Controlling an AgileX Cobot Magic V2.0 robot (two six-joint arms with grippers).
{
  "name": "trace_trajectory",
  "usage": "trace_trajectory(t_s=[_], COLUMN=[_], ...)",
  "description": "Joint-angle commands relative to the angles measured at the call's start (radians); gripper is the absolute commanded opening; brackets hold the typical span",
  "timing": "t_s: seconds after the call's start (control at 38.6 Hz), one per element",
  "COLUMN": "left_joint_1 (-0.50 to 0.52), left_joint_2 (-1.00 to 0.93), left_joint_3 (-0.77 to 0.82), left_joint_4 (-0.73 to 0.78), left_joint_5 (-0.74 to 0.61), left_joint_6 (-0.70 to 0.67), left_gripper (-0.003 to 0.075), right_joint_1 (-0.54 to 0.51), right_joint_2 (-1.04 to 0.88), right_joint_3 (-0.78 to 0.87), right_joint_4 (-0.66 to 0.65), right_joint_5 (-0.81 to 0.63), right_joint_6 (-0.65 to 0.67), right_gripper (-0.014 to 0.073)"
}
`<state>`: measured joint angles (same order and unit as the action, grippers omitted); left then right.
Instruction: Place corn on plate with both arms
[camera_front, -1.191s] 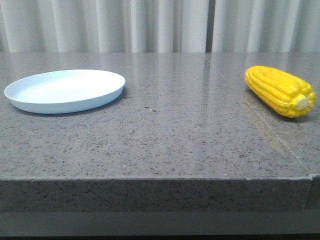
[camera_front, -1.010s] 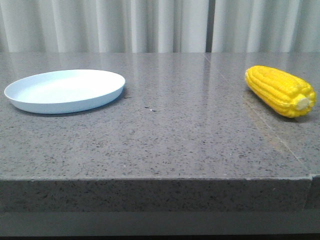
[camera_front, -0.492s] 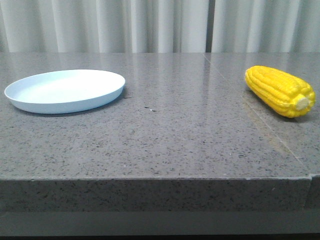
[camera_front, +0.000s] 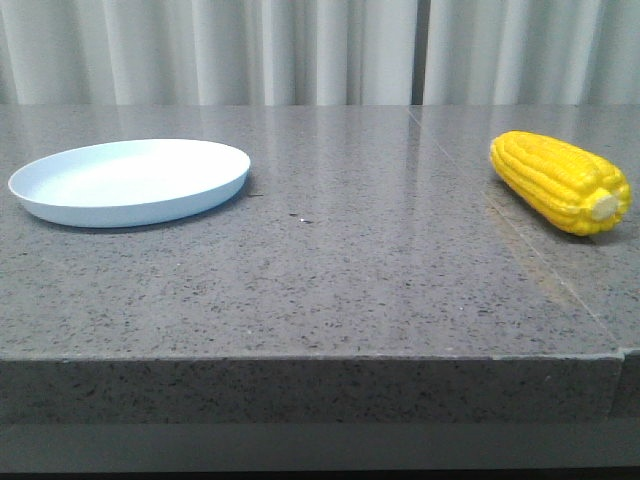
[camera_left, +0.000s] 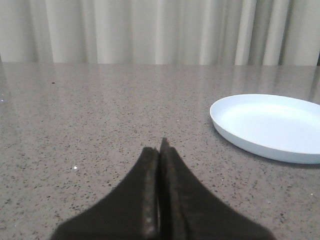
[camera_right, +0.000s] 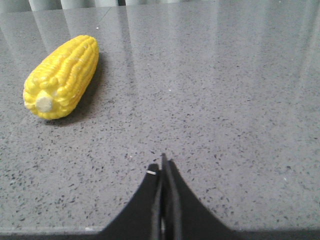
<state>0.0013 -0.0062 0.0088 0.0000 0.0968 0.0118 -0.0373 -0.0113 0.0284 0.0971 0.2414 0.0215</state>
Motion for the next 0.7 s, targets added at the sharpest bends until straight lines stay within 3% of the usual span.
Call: trace_trajectory(t_s=[0.0, 0.18, 0.26, 0.47, 0.67], left_joint_1=[0.0, 0.0, 0.0, 0.0, 0.0], left_joint_2=[-0.016, -0.016, -0.014, 0.056, 0.274], left_joint_3=[0.023, 0.009, -0.043, -0.284, -0.512], left_joint_4=[-0.009, -0.009, -0.009, -0.008, 0.0], left_joint_5=[-0.097, -0.319, -0.325, -0.121, 0.135], left_joint_6=[0.002, 0.002, 0.002, 0.002, 0.014], left_gripper=[-0.002, -0.002, -0.002, -0.002, -0.002], right_joint_1=[0.0, 0.0, 0.0, 0.0, 0.0], right_joint_2=[-0.009, -0.009, -0.009, 0.027, 0.232], right_joint_3=[-0.024, -0.077, -0.134, -0.36, -0.566], right_joint_4=[0.004, 0.005, 0.005, 0.005, 0.005], right_joint_5=[-0.095, -0.123, -0.102, 0.011, 0.12], right_joint_6=[-0.006, -0.006, -0.006, -0.006, -0.006], right_gripper=[-0.007, -0.007, -0.007, -0.0068, -0.0061])
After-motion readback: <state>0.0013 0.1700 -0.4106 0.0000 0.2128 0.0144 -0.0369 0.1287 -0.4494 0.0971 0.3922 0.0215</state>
